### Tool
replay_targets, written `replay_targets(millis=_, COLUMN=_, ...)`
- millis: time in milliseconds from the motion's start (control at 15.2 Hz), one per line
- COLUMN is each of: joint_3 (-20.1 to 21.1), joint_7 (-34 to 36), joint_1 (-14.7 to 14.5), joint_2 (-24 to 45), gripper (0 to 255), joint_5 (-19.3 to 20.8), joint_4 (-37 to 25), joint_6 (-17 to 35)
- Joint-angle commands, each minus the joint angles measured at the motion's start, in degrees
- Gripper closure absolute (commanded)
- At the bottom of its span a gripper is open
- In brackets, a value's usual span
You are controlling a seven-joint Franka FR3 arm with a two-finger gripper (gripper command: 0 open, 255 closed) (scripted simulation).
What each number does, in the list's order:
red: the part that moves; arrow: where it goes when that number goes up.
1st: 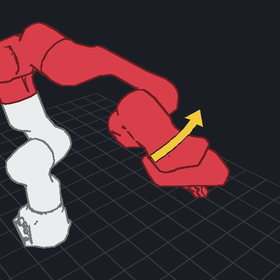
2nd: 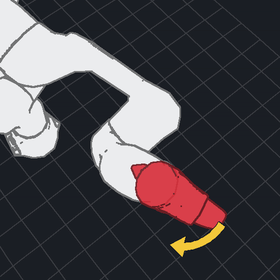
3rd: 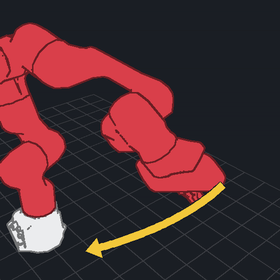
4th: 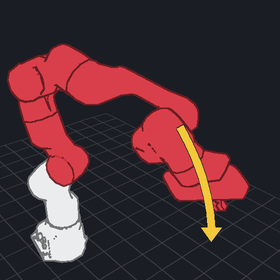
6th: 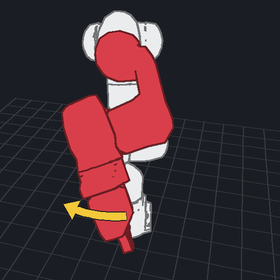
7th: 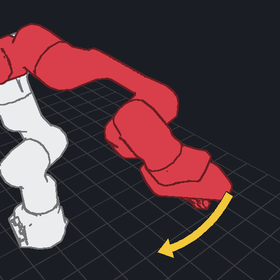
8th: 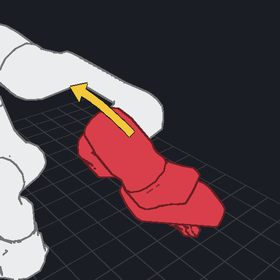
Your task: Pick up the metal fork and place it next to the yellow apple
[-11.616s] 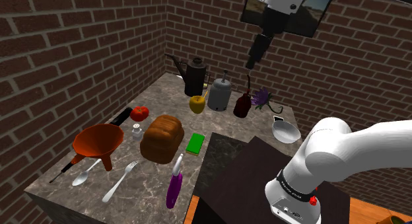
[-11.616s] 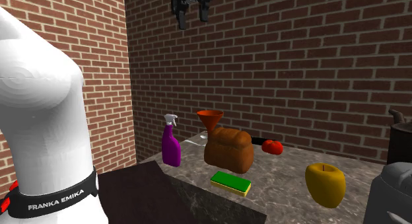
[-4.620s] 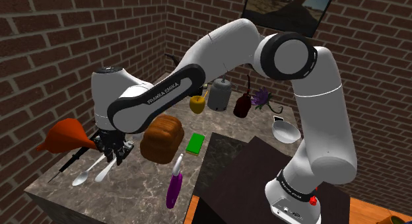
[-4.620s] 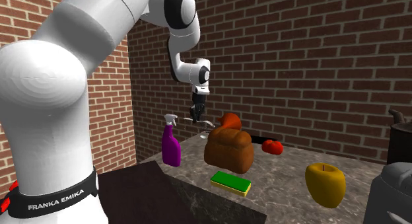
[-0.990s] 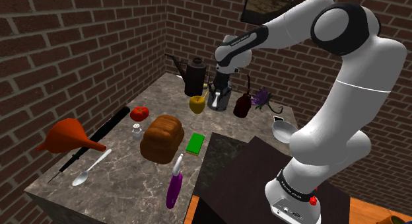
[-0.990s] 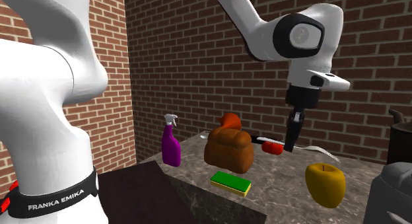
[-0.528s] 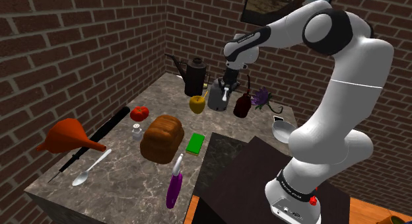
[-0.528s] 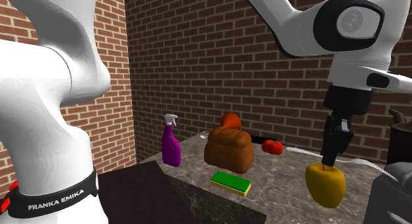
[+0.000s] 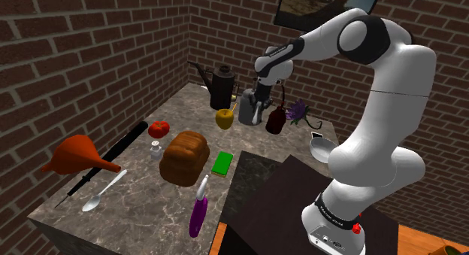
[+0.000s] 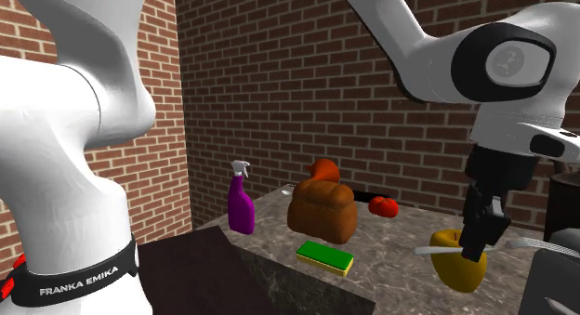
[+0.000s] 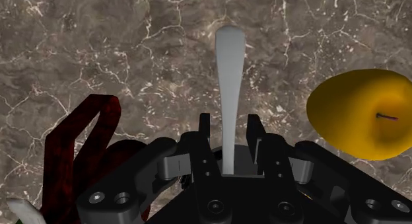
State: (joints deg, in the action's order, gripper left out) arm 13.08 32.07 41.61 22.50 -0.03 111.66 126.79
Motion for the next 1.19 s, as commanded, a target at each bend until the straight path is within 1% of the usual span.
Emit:
replay_targets(millis=0, joint_3=-0.1, joint_7=0.0, joint_1=-0.1, joint_2=1.0, gripper=255, joint_5=0.2, joint_4=0.2, joint_6=1.3)
replay_targets(millis=1122, joint_3=-1.5, joint_7=0.6, joint_1=-1.2, joint_2=10.7, gripper=255, joint_5=2.2, joint_4=0.2, joint_6=11.0)
